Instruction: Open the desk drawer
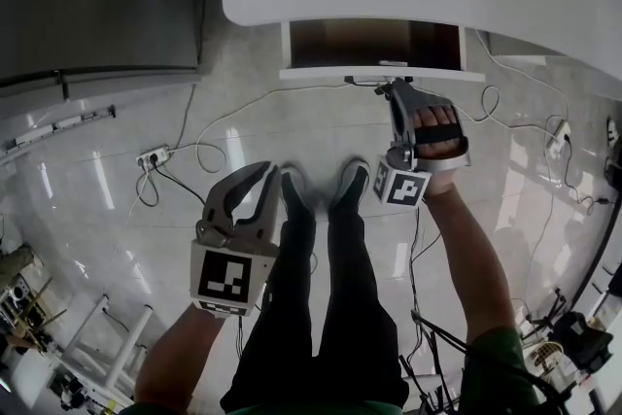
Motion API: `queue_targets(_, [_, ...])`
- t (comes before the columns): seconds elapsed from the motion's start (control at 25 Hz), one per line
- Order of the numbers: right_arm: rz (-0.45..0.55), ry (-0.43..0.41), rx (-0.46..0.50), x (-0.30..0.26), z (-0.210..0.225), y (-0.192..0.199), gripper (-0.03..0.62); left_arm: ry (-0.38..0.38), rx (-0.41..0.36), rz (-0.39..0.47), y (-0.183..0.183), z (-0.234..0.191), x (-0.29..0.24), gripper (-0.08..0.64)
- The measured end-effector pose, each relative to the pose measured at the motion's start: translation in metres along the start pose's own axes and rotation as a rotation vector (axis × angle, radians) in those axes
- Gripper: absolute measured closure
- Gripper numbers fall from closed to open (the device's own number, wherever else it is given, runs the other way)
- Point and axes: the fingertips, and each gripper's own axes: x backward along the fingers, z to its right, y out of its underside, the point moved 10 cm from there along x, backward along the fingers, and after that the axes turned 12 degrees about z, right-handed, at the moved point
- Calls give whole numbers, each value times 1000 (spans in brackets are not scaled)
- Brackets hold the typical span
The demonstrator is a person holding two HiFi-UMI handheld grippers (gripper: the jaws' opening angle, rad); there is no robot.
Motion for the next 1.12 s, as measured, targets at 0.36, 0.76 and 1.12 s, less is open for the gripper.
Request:
queue_targets(0.36, [-3,10,-28,15,-12,-7,574,-10,23,-13,3,-4,8,534])
queue_targets(0.76, [-17,8,-42,16,-33,-6,568,-13,58,-30,-4,-1,5,534])
queue_targets(1.12, [-34,-5,-119,13,-42,-6,502,-3,64,-43,-4,2,-3,534])
